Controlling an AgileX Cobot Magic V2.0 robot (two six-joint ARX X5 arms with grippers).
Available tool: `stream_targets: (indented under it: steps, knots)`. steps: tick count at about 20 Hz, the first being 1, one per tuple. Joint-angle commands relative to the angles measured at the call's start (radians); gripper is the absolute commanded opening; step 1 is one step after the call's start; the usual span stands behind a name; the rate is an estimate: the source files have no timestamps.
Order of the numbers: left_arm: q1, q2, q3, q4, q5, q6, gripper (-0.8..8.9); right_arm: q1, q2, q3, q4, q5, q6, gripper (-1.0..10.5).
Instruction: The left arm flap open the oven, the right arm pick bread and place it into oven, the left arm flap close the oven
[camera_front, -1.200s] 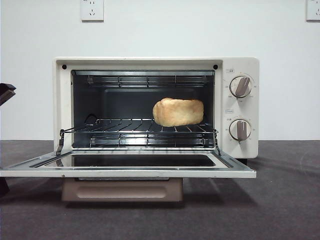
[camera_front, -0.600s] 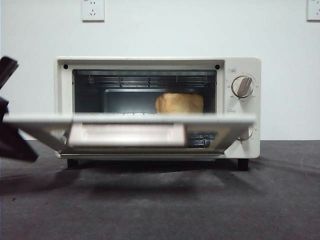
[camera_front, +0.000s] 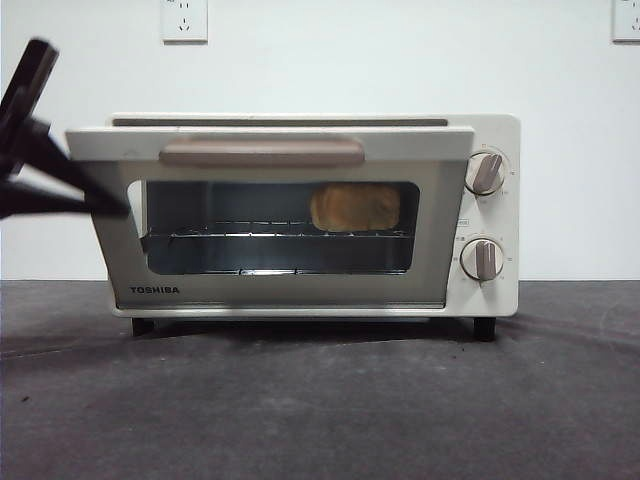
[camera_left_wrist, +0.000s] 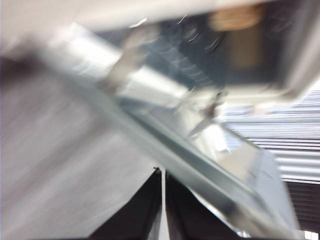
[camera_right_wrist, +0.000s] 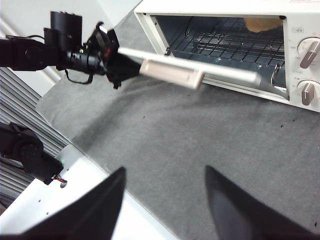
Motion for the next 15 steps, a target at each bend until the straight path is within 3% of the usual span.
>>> stream_targets:
  steps: [1,11,15]
  knots:
    - [-0.003,0.001,0.036,0.05,0.009,-0.089,0.16,0.009,0.002,0.018,0.006,0.0,0.018,3.1]
    - [-0.003,0.001,0.068,0.23,-0.109,-0.24,0.16,0.009,0.003,0.018,0.005,0.0,0.038,3.1]
    - [-0.003,0.0,0.068,0.319,-0.091,-0.299,0.16,0.009,0.003,0.018,0.002,0.0,0.039,3.1]
